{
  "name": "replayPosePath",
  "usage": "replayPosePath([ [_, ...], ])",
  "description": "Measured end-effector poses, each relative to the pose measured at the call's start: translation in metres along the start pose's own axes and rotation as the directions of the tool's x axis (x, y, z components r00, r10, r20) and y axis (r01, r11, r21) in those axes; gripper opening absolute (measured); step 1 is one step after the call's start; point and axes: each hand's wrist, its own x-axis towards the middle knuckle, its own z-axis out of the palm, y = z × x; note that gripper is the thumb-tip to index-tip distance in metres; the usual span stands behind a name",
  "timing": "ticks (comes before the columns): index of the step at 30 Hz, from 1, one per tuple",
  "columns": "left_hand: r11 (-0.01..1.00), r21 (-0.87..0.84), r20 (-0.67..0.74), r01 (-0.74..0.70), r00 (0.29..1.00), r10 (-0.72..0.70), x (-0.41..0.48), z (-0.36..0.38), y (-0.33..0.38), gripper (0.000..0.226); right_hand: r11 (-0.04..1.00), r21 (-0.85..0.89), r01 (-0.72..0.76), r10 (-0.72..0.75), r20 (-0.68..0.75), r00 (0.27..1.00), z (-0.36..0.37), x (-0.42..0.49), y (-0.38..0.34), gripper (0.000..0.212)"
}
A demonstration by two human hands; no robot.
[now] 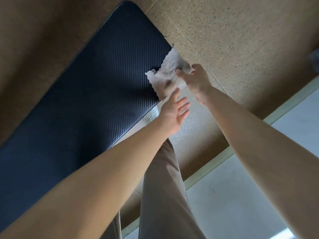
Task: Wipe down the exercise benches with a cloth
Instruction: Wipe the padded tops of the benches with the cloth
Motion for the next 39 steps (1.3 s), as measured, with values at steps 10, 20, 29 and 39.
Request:
replayPosePath([
  [10, 0.841, -0.540, -0.051, -0.029, 0.999, 0.002, 0.010, -0.007, 0.019, 0.037, 0.994, 0.006, -0.107, 0.107, 0.046, 0.993, 0.005, 0.006, -0.009, 0.042],
  [20, 0.865, -0.501, -0.081, -0.027, 0.997, -0.016, -0.012, -0.061, 0.001, 0.016, 0.935, 0.291, -0.201, 0.197, 0.042, 0.979, 0.042, -0.016, 0.009, 0.046],
  [29, 0.822, -0.554, -0.314, -0.129, 0.947, -0.063, -0.056, -0.172, -0.033, 0.026, 0.875, 0.312, -0.370, 0.313, 0.219, 0.924, 0.159, -0.073, 0.054, 0.040],
  [39, 0.739, -0.652, -0.412, -0.172, 0.898, -0.155, -0.111, -0.295, -0.049, 0.035, 0.870, 0.231, -0.435, 0.358, 0.312, 0.880, 0.270, -0.139, 0.071, 0.022],
])
